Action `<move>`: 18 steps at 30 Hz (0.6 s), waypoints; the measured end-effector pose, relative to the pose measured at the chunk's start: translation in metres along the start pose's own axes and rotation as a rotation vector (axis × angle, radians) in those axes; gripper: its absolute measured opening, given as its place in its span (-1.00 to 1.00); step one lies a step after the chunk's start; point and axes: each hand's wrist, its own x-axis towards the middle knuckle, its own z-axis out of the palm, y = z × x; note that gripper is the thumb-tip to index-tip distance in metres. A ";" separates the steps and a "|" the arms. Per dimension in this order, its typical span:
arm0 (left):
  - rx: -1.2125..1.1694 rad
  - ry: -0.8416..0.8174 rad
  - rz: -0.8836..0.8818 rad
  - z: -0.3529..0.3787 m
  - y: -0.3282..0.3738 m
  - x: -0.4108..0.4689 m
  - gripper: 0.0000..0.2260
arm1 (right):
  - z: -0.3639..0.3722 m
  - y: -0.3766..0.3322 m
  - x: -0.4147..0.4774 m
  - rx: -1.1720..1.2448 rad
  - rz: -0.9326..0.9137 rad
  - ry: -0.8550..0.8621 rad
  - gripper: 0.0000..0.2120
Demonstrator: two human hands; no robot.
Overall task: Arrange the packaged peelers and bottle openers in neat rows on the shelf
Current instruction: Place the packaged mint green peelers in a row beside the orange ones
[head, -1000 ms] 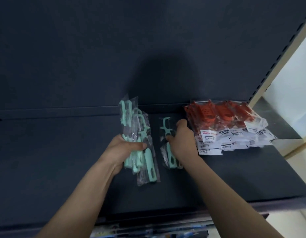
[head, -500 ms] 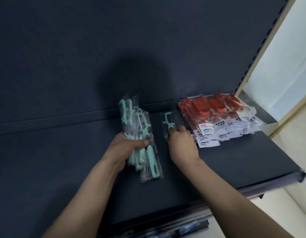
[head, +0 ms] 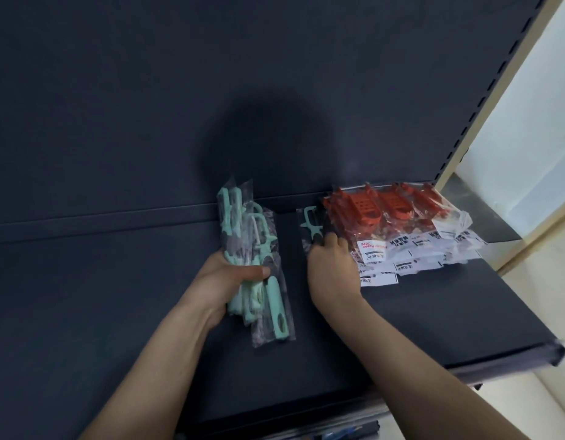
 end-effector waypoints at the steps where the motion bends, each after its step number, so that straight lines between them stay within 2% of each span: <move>1: -0.019 -0.004 0.002 0.003 0.000 0.000 -0.75 | -0.001 0.002 0.000 0.014 -0.042 0.024 -0.70; 3: -0.049 -0.009 0.004 0.006 -0.001 0.000 -0.79 | -0.003 0.006 0.000 0.105 -0.158 0.074 -0.74; 5: -0.067 -0.007 0.010 0.009 -0.001 0.000 -0.81 | -0.009 0.006 -0.003 0.356 -0.228 0.069 -0.80; 8: -0.080 0.010 0.032 0.016 -0.001 0.000 -0.76 | -0.017 0.002 -0.007 0.718 -0.192 -0.089 -0.80; 12: -0.165 0.056 0.022 0.021 -0.002 -0.002 -0.85 | -0.017 0.002 -0.008 0.777 -0.131 -0.238 -0.74; 15: -0.202 0.071 0.009 0.019 -0.001 -0.002 -0.83 | -0.015 0.000 -0.008 0.841 -0.120 -0.302 -0.70; 18: -0.229 0.077 0.004 0.017 -0.002 -0.004 -0.76 | -0.016 -0.004 -0.007 0.860 -0.099 -0.336 -0.81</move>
